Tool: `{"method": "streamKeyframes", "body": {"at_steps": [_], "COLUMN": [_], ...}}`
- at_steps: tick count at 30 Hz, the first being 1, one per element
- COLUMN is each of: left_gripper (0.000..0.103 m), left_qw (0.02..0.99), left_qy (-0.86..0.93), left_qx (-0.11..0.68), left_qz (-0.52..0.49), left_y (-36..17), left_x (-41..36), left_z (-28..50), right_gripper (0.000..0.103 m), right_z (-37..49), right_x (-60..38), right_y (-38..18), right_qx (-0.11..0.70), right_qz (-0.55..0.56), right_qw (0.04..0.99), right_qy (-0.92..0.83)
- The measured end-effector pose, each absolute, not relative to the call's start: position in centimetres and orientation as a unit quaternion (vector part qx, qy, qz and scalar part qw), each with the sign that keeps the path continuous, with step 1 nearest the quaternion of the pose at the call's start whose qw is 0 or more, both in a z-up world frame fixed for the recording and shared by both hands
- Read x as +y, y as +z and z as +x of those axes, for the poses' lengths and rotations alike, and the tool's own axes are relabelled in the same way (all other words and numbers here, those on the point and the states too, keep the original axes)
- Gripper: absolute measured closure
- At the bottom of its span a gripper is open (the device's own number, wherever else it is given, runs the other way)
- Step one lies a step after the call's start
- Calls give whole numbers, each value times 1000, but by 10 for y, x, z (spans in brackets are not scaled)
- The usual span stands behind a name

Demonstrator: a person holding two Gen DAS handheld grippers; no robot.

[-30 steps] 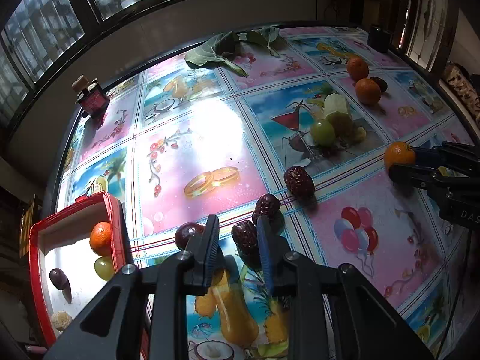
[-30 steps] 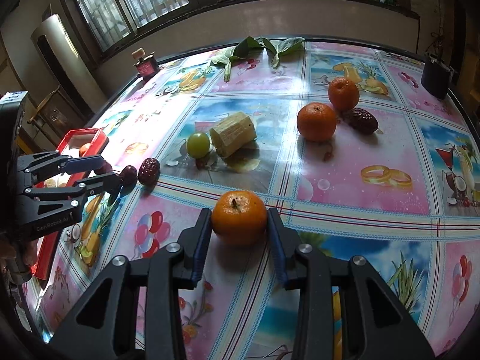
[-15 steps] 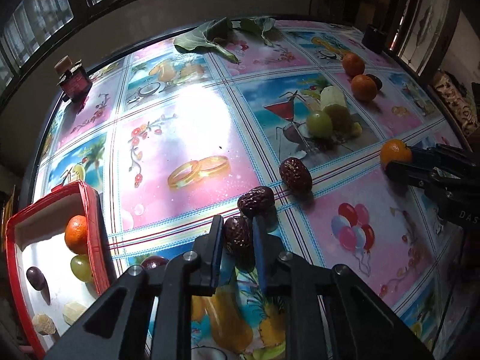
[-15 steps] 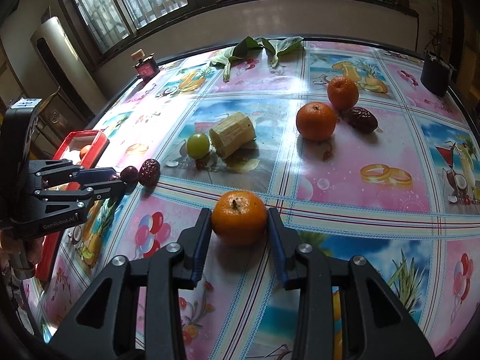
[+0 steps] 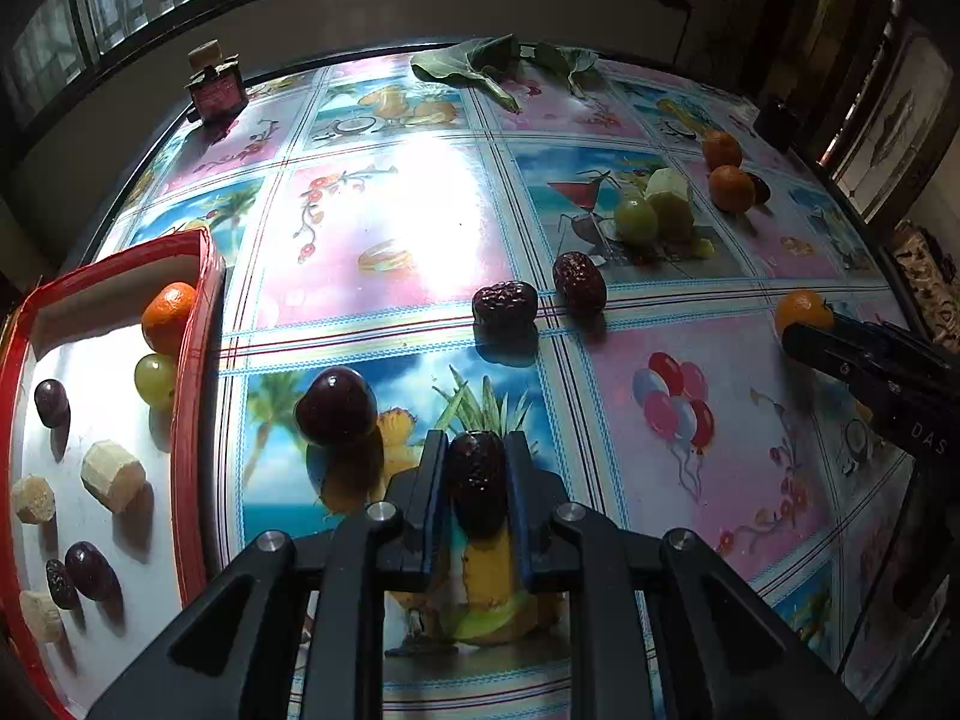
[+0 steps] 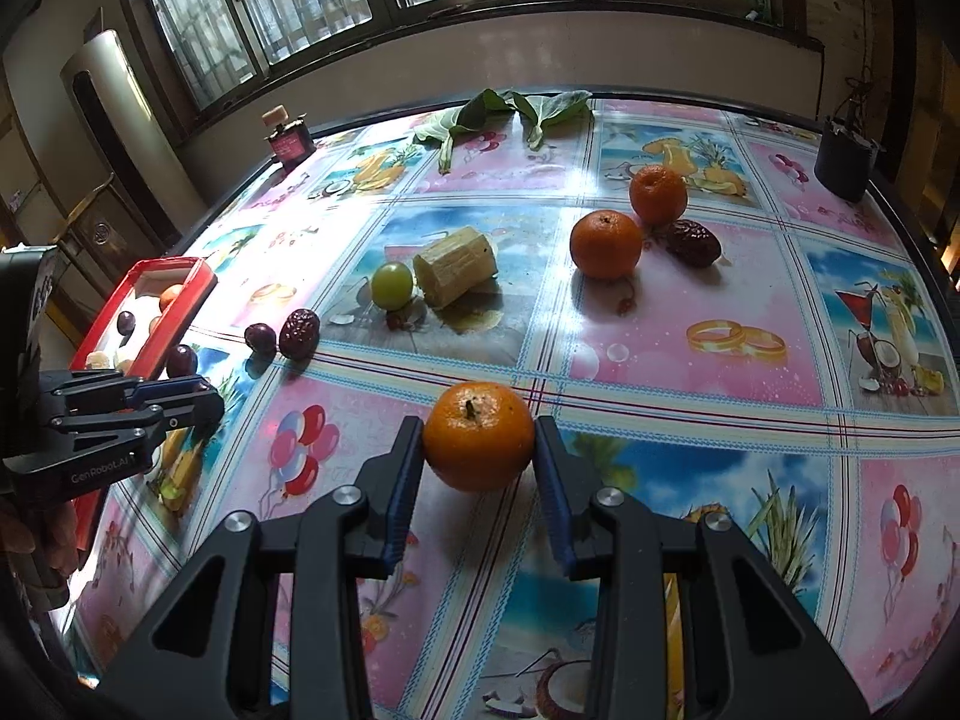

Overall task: Organize fruits
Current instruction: 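Grasp an orange with the right tool while the left grasps a dark date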

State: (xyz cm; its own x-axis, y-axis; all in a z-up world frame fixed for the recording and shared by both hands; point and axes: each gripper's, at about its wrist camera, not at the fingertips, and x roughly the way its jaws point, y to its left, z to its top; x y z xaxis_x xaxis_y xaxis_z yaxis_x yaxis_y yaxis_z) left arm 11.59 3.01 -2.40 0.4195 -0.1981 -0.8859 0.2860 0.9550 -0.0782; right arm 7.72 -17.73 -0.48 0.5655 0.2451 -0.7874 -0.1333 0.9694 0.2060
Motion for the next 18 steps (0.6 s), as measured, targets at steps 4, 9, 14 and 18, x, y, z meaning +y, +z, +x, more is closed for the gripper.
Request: {"method": "streamKeyframes", "body": {"at_steps": [4, 9, 14, 18], "left_gripper": [86, 85, 85, 85], "left_qw": [843, 845, 848, 845], "left_qy": [-138, -128, -126, -124], "left_qx": [520, 518, 513, 518], "left_qz": [3, -24, -31, -44], "left_y": [-23, -23, -20, -18], "left_x": [34, 36, 37, 41], "left_z": [87, 53, 27, 13], "right_gripper": [65, 65, 65, 65], "right_z": [55, 24, -4, -22], "right_x": [-178, -178, -175, -161], "right_y": [-1, 2, 6, 9], "right_qx": [459, 467, 473, 474], "right_qz": [59, 49, 39, 22], "right_qw": [880, 878, 876, 876], "right_qy": [104, 93, 87, 90]}}
